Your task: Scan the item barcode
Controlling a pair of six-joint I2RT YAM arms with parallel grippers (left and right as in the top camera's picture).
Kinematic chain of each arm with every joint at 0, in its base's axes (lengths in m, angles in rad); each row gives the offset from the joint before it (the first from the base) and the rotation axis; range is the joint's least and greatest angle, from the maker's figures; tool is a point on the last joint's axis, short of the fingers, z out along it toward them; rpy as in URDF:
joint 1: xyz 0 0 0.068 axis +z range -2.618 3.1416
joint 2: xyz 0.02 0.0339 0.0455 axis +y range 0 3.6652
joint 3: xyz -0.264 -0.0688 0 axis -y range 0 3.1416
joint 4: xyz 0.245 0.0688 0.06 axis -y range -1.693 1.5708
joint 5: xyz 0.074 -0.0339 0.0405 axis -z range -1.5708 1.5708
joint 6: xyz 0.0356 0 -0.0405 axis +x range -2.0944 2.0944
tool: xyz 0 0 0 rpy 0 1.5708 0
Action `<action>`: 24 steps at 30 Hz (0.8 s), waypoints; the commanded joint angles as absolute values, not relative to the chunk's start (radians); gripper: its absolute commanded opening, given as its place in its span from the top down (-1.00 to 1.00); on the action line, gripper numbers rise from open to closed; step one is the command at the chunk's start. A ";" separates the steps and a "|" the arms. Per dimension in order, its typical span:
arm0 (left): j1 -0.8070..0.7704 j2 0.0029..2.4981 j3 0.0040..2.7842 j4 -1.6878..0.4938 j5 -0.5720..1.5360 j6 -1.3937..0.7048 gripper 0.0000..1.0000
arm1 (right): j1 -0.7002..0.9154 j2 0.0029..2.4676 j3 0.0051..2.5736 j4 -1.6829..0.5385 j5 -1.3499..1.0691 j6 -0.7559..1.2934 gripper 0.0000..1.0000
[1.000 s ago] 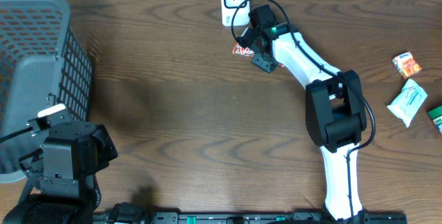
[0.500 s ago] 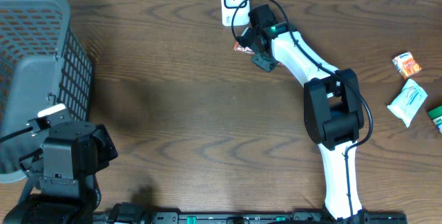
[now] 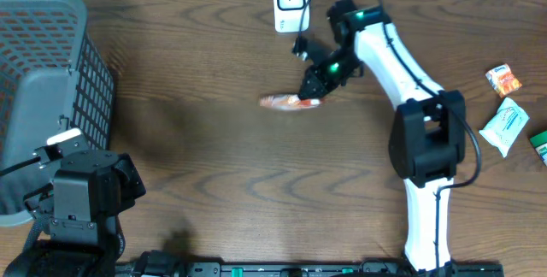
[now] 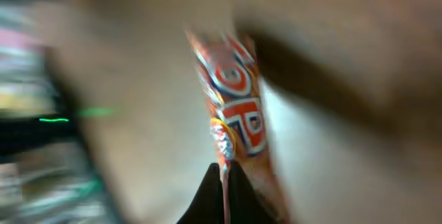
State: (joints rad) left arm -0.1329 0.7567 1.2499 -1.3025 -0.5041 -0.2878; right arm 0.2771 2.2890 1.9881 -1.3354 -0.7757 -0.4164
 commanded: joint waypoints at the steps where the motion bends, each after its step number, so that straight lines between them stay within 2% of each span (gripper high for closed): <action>1: -0.135 0.757 1.251 -1.305 -0.517 -0.283 -0.96 | 0.247 2.256 2.004 -1.380 -1.127 -0.379 0.97; 4: -0.135 0.757 1.251 -1.305 -0.517 -0.283 -0.96 | 0.241 2.256 2.004 -1.404 -1.200 -0.378 0.98; 7: -0.135 0.757 1.251 -1.305 -0.517 -0.283 -0.96 | 0.248 2.256 2.004 -1.396 -1.141 -0.378 0.97; 8: -0.135 0.757 1.251 -1.305 -0.517 -0.283 -0.96 | 0.255 2.256 2.004 -1.377 -1.057 -0.378 0.61; 9: -0.135 0.757 1.251 -1.305 -0.517 -0.283 -0.96 | 0.265 2.256 2.004 -1.366 -0.974 -0.378 0.16; 11: -0.135 0.757 1.251 -1.305 -0.517 -0.283 -0.96 | 0.291 2.256 2.004 -1.361 -0.810 -0.351 -0.54; 12: -0.135 0.757 1.251 -1.305 -0.517 -0.283 -0.95 | 0.311 2.256 2.004 -1.363 -0.720 -0.334 -0.80; 15: -0.135 0.757 1.251 -1.305 -0.517 -0.283 -0.96 | 0.377 2.257 1.998 -1.364 -0.501 -0.334 -0.86; 19: -0.135 0.757 1.251 -1.305 -0.517 -0.283 -0.96 | 0.473 2.257 1.962 -1.354 -0.242 -0.346 -0.71; 21: -0.135 0.757 1.251 -1.305 -0.517 -0.283 -0.96 | 0.509 2.257 1.936 -1.352 -0.173 -0.357 -0.61; 24: -0.135 0.757 1.251 -1.305 -0.517 -0.283 -0.96 | 0.553 2.257 1.895 -1.336 -0.105 -0.356 -0.55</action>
